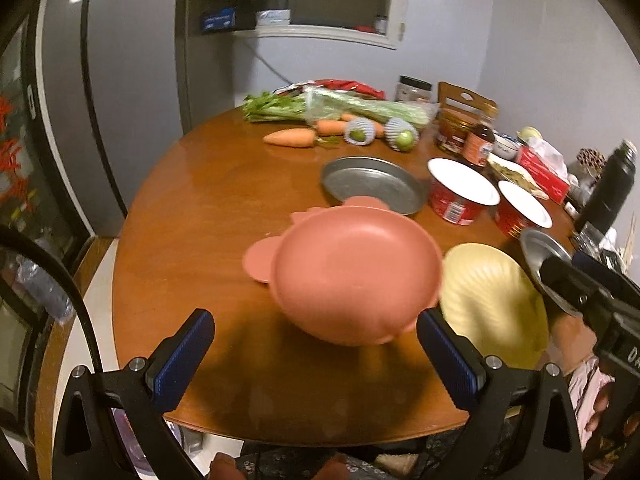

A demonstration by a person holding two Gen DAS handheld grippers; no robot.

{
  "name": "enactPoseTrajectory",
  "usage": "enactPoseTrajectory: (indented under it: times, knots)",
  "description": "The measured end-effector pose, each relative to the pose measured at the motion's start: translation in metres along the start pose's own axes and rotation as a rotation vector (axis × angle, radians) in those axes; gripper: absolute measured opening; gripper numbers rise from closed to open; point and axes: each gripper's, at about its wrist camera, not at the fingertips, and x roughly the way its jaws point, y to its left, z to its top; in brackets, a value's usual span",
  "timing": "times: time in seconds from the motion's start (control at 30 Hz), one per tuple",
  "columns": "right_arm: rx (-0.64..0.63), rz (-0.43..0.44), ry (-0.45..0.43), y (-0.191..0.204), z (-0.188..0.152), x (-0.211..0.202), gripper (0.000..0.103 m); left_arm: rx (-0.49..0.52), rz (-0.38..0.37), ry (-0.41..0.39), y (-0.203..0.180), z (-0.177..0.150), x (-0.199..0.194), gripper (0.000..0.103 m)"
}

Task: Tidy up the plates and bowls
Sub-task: 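Reach the left tool to the pink bowl and grasp its rim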

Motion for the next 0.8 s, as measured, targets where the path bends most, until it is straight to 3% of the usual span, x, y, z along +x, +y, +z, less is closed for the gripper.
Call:
enactPoseTrajectory:
  times: [0.13,0.27,0.57,0.63,0.8]
  knots:
    - [-0.051,0.058,0.035,0.017,0.017,0.027,0.09,-0.032,0.017,0.044,0.014,0.001,0.014,0.102]
    - [-0.116,0.062,0.1,0.035,0.027,0.062,0.09,-0.054,0.037,0.077,0.024,0.004,0.03,0.102]
    - [-0.14,0.107,0.194,0.051,0.037,0.116,0.09,-0.084,0.054,0.122,0.033,0.011,0.055,0.101]
    - [-0.127,0.107,0.215,0.05,0.038,0.123,0.087,-0.089,0.048,0.128,0.034,0.013,0.058,0.1]
    - [-0.144,0.109,0.255,0.052,0.038,0.135,0.06,-0.088,0.024,0.139,0.032,0.017,0.064,0.092]
